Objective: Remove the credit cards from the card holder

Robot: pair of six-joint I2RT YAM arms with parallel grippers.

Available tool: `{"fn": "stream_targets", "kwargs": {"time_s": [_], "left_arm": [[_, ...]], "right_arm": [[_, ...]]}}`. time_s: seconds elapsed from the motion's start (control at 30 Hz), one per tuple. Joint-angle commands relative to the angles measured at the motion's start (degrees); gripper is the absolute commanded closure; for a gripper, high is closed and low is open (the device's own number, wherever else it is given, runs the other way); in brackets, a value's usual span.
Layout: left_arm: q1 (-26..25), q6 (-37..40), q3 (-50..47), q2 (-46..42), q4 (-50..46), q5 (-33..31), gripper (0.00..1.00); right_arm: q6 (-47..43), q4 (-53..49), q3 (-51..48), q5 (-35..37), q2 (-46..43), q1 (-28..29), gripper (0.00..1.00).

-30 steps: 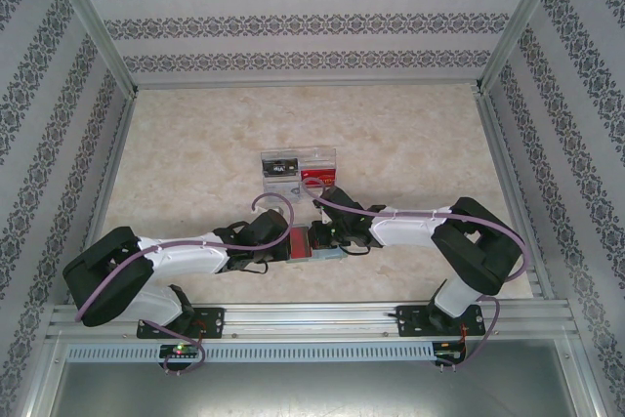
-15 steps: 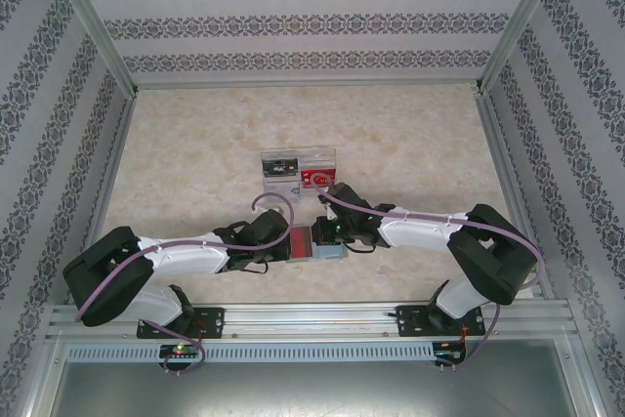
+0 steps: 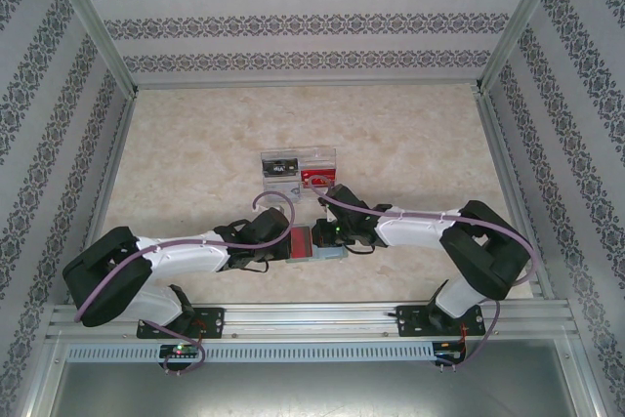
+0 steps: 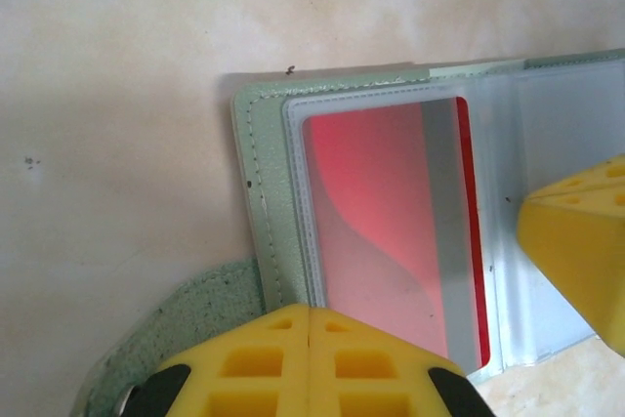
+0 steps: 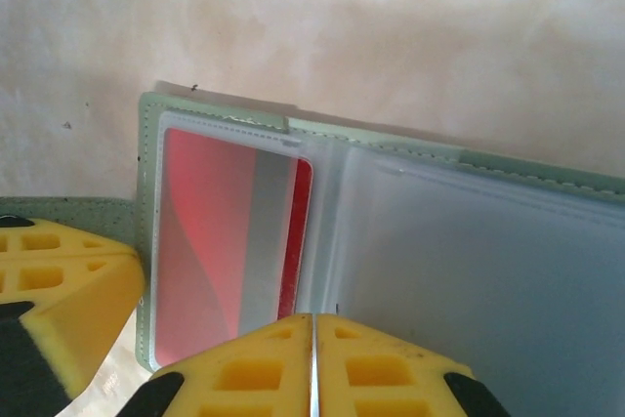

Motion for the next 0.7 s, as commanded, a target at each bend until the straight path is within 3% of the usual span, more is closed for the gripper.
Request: {"fn": "stream_targets", "kwargs": {"time_s": [0.0,0.67], "left_arm": [[0.1,1.2,1.6,-1.2,-2.5,-0.8,1.00],[-0.5,0.3,1.3,3.3,1.3,1.0,1.00]], "right_arm": [[-0.8,0.5,0.0,-0.2,0.5,0.6,0.88],[-0.6,1.1,0.2,-1.0,1.9,0.8,0.86]]}}
